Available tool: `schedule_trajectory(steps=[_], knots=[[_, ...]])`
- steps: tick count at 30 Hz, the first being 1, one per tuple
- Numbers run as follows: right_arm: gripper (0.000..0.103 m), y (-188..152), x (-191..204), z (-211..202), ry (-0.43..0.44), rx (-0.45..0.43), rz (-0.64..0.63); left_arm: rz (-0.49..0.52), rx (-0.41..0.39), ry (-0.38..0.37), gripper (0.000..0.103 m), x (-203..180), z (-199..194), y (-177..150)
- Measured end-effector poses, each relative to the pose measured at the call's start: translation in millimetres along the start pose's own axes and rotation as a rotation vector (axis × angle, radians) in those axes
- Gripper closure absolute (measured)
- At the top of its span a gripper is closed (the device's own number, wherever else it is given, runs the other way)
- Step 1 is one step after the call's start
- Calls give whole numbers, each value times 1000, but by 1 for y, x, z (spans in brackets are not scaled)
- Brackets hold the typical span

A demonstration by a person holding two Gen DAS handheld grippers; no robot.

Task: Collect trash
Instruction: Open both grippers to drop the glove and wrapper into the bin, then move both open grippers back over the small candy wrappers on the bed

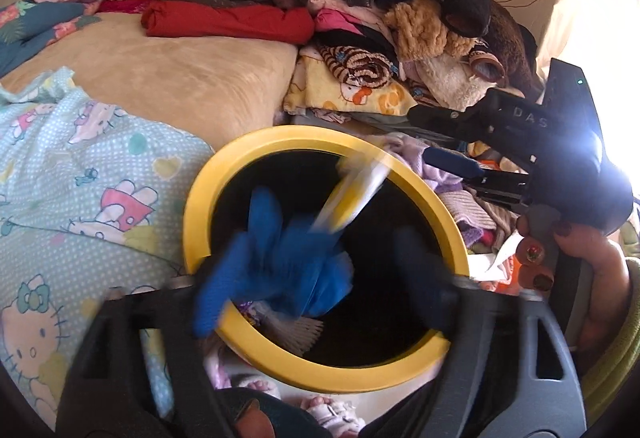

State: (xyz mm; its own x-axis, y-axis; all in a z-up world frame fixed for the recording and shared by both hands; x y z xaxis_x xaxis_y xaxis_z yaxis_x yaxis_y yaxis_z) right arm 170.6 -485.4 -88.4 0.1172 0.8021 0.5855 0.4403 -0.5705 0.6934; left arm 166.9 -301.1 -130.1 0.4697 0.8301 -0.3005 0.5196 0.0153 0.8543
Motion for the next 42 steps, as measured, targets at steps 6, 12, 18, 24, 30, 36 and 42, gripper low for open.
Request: schedule_trajectory(steps=[6,12,18,24,30,36,42], knots=[[37,-3,14,4,19,4,-49,13,-50,73,10,15,-14,8],[34,-6,33,1,55,-21,-111,10,-87,132,10,32,-29,17],[31,-10,55,1,107,-36,-163,-16,-122,192,10,57,-46,27],[30,-27,91,4,173,-27,-237,-45,-159,251,10,84,-65,38],[30,-54,132,13,241,11,-326,-75,-186,318,10,118,-86,43],[30,-90,170,22,296,73,-401,-131,-215,393,10,160,-108,45],[30,-127,202,29,349,140,-474,-219,-218,480,10,218,-136,42]])
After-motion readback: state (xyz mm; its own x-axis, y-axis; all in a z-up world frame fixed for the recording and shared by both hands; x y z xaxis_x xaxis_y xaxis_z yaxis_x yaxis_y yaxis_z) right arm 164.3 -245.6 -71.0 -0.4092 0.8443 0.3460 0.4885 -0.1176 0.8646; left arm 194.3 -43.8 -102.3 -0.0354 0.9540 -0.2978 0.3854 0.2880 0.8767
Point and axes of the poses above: each gripper's, at about its wrist camera, not at the fingertips, and z roughly the way its jaws point, x to its left, y to its top, the point moved 7 cm from there along z, roughly the way its jaws point, and after that the axes turned 15 degrees about -x, right-handed, at the moved point
